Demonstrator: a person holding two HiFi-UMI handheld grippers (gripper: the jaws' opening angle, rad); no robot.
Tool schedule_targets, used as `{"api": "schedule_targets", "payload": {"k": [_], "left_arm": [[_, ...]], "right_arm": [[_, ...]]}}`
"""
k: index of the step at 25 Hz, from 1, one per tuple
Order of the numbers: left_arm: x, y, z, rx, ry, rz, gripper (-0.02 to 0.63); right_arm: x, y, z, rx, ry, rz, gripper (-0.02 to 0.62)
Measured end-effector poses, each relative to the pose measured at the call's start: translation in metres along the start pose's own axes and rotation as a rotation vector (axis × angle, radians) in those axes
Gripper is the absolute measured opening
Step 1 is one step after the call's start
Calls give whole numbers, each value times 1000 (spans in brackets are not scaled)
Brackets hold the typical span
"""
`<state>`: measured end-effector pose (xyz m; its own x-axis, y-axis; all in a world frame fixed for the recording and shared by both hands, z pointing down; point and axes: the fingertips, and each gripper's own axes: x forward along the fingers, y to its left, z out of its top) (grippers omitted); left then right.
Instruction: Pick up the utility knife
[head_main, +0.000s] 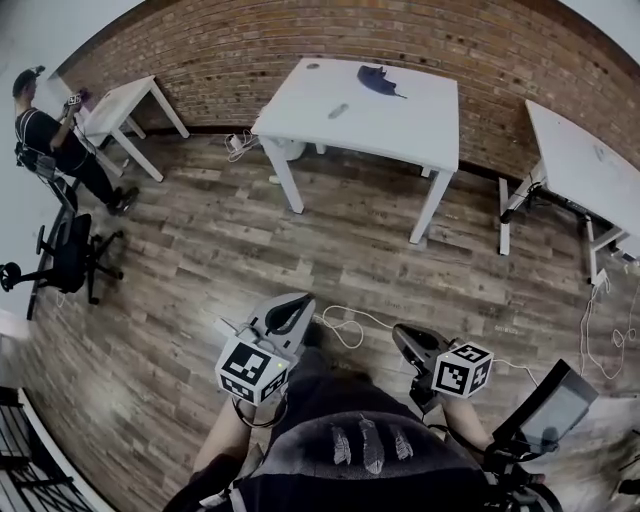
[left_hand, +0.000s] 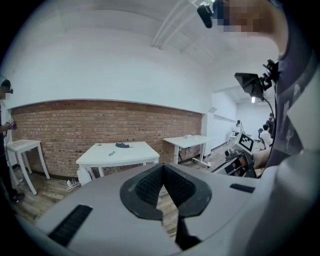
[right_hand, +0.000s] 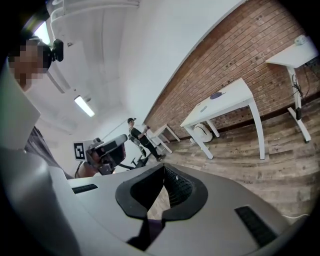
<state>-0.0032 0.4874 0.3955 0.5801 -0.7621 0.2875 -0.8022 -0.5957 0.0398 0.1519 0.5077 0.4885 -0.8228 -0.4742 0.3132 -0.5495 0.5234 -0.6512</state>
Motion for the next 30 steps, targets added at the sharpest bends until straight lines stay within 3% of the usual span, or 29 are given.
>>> {"api": "schedule_targets", "payload": {"k": [10, 14, 20, 30], "left_arm": [[25, 112, -7, -100, -45, -21, -3], [28, 169, 2, -96, -62, -46, -3], [29, 243, 14, -83, -98, -61, -3], [40, 272, 13, -92, -107, -110, -3]], "right_arm": [[102, -1, 51, 17, 50, -38, 0], [159, 24, 82, 18, 36, -2, 0], [229, 37, 103, 2, 75, -34, 0], [264, 34, 127, -16, 68, -100, 0]]}}
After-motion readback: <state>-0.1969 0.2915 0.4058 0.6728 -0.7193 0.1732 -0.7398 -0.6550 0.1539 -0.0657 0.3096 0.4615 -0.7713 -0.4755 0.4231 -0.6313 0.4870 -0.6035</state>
